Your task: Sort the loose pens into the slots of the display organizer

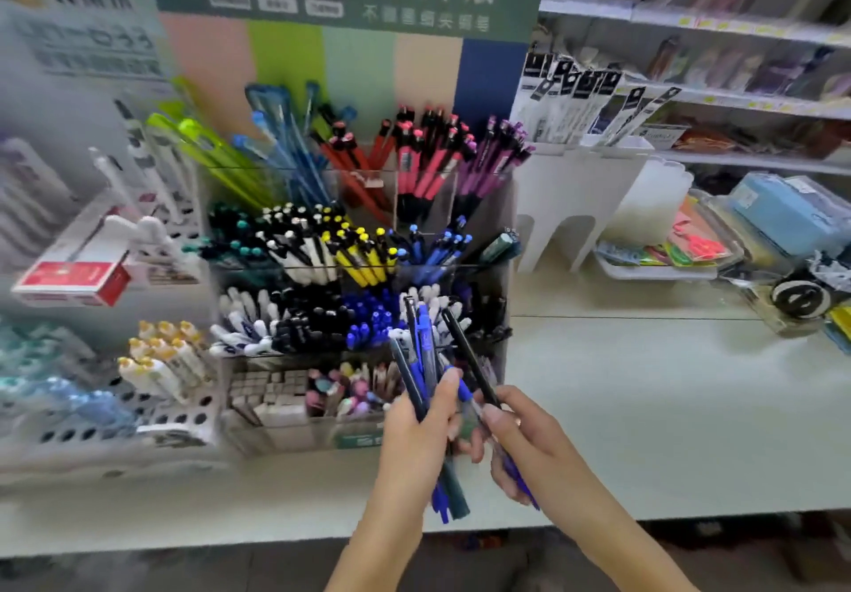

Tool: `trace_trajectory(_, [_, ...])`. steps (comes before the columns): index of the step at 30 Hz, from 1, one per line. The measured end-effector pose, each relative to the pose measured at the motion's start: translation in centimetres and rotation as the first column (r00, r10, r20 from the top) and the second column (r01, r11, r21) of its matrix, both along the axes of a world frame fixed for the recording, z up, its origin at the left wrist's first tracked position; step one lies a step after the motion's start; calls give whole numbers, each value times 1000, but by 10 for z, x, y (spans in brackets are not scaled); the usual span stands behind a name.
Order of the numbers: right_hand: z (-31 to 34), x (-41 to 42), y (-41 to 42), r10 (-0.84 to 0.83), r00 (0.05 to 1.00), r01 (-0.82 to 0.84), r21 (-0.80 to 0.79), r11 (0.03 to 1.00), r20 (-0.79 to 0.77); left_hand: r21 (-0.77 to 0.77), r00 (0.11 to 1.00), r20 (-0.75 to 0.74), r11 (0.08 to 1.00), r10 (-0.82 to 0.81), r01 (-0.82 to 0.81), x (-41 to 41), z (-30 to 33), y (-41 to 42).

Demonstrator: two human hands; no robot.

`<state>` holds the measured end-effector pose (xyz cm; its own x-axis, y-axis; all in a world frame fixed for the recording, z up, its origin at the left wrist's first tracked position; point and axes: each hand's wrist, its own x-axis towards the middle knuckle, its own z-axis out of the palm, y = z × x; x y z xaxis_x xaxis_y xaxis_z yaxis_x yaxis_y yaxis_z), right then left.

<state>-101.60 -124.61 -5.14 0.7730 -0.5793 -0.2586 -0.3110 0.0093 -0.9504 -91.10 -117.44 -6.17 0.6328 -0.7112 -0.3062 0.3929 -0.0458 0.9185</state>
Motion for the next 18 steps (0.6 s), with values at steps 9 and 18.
trace_trajectory(9, [11,59,27,-122,989,133,-149,980,81,-41,967,-80,968,243,-247,55,1,43])
trace_trajectory(18, [-5,134,10,-159,957,247,-393,886,244,-85,772,-225,778,594,-623,103,-3,86])
